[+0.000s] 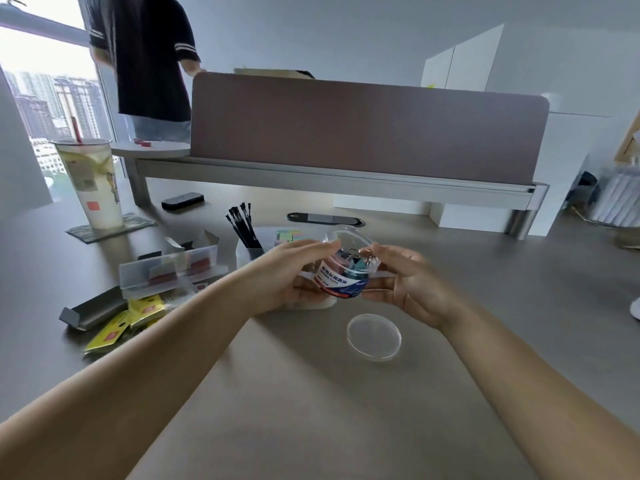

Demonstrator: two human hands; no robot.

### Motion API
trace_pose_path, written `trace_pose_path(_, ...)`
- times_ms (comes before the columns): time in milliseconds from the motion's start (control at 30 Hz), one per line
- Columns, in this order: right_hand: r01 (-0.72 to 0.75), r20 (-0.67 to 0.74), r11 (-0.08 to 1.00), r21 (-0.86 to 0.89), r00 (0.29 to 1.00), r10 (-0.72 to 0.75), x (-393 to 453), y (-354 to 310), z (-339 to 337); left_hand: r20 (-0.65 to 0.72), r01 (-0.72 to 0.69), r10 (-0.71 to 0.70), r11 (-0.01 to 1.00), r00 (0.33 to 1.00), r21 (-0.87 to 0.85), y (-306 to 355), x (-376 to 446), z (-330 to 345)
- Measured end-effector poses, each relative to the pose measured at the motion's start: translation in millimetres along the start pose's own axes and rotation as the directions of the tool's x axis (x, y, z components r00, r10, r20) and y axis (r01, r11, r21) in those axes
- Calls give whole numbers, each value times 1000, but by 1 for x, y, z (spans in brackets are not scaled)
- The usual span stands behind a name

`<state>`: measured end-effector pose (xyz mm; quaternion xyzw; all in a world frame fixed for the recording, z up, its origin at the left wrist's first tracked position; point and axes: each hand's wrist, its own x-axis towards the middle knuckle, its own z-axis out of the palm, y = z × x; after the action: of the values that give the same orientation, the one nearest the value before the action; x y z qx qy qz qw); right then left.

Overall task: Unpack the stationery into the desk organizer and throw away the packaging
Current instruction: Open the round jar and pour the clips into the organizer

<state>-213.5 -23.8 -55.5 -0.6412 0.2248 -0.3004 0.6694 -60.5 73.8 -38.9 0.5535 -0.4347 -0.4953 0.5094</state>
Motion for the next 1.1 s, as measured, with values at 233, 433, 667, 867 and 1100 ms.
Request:
trace_pose_path(233,79,-104,985,-155,990,-96,48,-20,0,-155,-84,96,993,983,79,36,38,-17)
trace_pose_path(433,77,-115,966,-247,987,-108,102,-19,-1,-271,-78,105,991,957,106,49,77,-48)
trace_pose_path(667,-31,-145,964,-264,989,-8,131,3,12,-326,-82,142,978,935,190,37,98,-68)
trace_pose_path(867,-38,-105,995,-92,994,28,143,7,18,-263,-120,201,948,944,294,37,104,-74)
trace_pose_path(1100,-62,-116,997,-41,992,57,147,5,13,-258,-87,173,946,951,313,43,111,-68)
